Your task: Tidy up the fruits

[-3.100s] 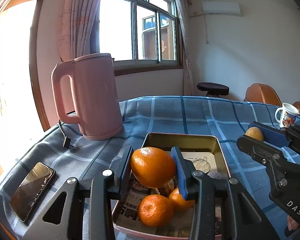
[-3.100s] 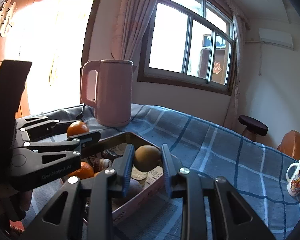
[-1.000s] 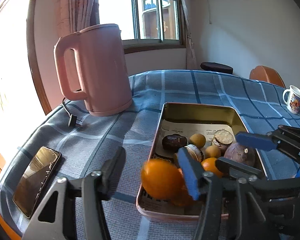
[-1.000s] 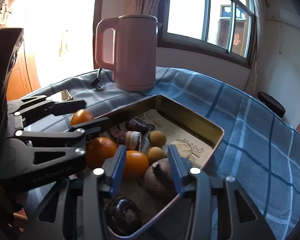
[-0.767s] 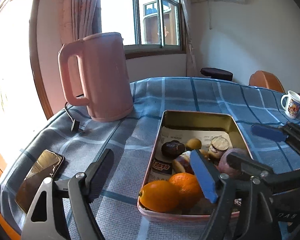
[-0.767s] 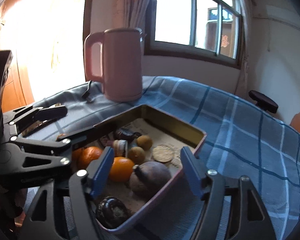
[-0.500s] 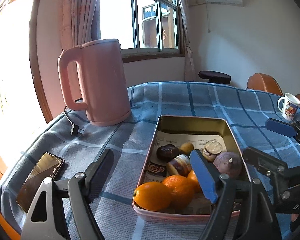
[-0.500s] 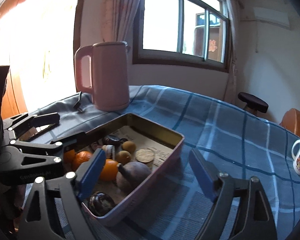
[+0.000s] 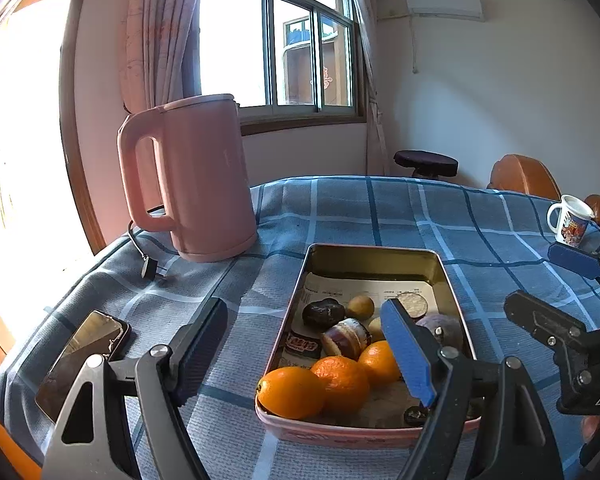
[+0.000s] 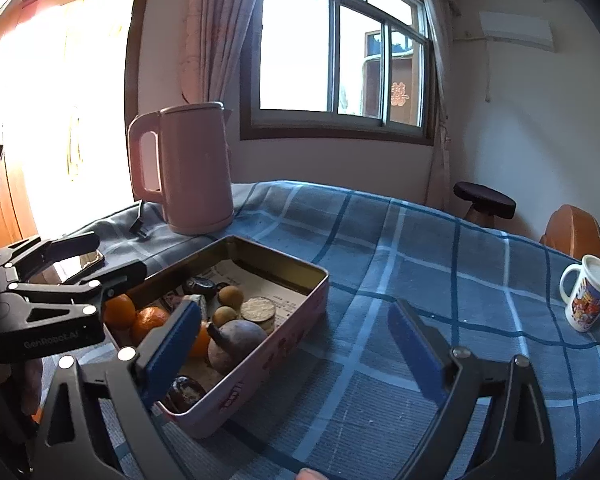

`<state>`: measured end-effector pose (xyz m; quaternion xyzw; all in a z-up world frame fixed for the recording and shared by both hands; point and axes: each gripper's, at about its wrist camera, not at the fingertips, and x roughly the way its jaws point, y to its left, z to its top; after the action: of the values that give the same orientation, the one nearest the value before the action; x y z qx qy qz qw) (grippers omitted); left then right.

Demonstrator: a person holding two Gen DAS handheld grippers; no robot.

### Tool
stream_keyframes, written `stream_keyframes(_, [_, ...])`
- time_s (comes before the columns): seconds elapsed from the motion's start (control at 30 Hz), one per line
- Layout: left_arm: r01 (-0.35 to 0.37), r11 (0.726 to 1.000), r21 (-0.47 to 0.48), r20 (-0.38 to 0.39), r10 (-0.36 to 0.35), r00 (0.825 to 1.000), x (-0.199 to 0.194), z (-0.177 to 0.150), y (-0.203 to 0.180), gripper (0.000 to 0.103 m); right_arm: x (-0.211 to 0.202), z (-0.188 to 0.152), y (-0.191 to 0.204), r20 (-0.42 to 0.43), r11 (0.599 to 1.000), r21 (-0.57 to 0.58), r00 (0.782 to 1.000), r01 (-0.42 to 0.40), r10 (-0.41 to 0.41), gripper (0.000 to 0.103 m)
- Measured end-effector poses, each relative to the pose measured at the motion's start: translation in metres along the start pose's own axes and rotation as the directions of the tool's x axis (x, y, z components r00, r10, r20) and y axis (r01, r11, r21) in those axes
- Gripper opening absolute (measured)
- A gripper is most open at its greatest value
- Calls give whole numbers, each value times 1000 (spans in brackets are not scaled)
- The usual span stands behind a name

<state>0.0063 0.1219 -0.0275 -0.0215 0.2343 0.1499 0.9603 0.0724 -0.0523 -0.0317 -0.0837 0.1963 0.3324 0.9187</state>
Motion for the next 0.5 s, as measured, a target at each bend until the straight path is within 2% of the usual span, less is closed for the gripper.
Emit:
stream_keyframes(0.07, [1,1000,1,-1,-1,1000,-1,0,-1,80,-3,0,-1,7,1000,5,1000,10,-10,101])
stream_keyframes(0.5, [2,1000,9,-4,-2,1000,-2,0,-8,80,-12,-1,-9,28,999,22,999,23,-24,101])
